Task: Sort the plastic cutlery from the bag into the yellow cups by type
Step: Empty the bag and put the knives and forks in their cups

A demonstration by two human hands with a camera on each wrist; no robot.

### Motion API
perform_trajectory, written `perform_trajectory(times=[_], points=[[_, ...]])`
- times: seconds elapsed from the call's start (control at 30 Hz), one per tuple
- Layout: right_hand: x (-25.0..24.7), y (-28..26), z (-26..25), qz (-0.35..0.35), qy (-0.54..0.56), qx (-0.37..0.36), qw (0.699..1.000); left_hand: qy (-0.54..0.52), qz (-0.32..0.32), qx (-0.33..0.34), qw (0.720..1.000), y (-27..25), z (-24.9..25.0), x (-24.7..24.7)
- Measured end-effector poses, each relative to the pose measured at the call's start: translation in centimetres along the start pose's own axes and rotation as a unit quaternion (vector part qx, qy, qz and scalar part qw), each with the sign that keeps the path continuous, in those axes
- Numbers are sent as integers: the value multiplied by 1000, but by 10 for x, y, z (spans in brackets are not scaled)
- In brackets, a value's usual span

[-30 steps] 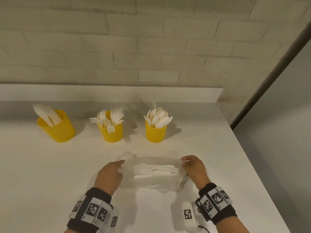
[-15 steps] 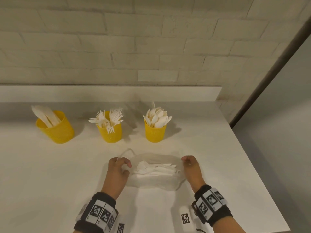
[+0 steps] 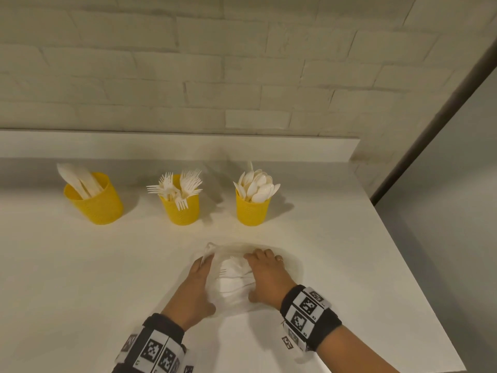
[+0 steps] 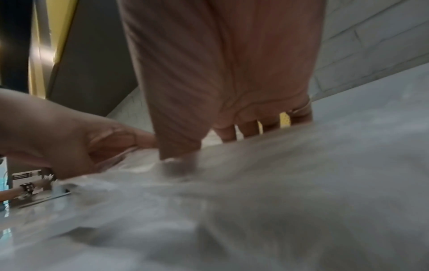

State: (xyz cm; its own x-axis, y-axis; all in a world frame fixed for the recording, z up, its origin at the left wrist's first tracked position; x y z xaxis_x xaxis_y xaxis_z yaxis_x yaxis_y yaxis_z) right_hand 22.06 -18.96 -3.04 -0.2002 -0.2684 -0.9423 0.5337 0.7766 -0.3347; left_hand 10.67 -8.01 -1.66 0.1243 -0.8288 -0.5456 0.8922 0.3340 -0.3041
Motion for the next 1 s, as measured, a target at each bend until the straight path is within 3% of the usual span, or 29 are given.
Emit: perform_trajectory(times=[0.27, 0.67, 1.0], points=[[4, 9, -6, 12, -54, -23, 998, -11, 7, -29, 999, 2, -3, -3], [-30, -8, 25, 11, 223, -32, 974, -57, 0, -80, 995, 15, -9, -10], [-28, -15, 45, -22, 350, 12, 936, -128, 59, -36, 989, 21, 6, -24]])
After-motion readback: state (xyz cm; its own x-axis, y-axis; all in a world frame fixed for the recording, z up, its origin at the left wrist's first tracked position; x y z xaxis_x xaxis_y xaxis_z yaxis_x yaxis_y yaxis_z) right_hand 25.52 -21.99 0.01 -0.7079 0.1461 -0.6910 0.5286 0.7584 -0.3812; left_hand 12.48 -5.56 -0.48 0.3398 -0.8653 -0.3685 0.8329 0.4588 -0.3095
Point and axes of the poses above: each hand's wrist, its own y-axis towards the middle knuckle, its own x-axis out of the palm, z = x × y, the point moved 6 cm from there along y, towards the middle knuckle, and after that the axes turned 11 degrees about -y, right-handed, at the moved point
